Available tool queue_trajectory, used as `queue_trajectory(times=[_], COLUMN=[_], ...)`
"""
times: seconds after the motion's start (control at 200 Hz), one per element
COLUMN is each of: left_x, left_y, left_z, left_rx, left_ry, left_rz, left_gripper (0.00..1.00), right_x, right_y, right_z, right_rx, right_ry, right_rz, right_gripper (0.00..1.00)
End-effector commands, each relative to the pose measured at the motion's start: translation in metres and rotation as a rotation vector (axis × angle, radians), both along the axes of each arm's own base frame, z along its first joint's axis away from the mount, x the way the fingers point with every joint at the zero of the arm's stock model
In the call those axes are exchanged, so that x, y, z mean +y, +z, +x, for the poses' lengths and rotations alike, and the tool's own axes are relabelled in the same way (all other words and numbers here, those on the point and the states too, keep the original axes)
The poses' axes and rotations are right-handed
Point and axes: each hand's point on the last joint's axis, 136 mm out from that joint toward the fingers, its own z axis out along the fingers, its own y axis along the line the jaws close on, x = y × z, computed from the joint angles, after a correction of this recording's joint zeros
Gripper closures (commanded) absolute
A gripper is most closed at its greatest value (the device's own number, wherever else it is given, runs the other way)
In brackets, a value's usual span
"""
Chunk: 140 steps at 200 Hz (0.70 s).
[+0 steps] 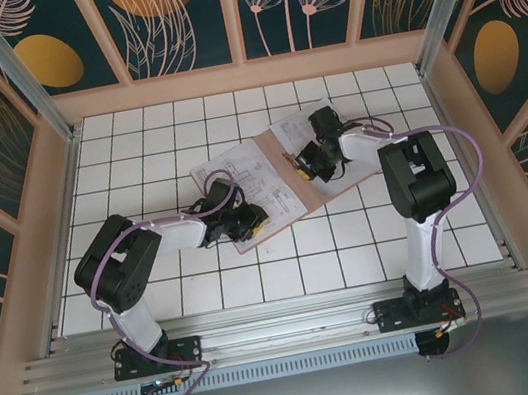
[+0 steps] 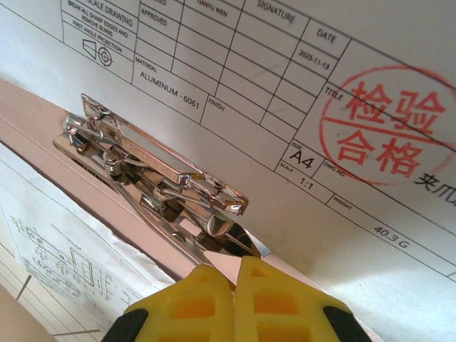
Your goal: Put the files into the folder
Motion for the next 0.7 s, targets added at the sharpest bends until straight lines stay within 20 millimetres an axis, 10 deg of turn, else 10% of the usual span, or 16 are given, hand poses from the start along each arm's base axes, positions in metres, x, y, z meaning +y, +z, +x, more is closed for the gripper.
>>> queue_trajectory(times=[0.0,0.696], left_x=[0.030,0.032], left_y=[-0.037,-0.039], left_z=[-0.027,-0.029], left_rx=[0.148,0.155], left_ry=[0.033,0.032], left_rz=[0.136,0.145], left_gripper=[0.71,0.71], right_x=[-0.049,-0.091], right_y=[-0.062,-0.083], right_z=[-0.066,-0.065], right_rx=[0.290,0.308], right_ry=[-0.045,-0.034], right_rz=[-0.229,-0.341], right_gripper=[1.00,1.00])
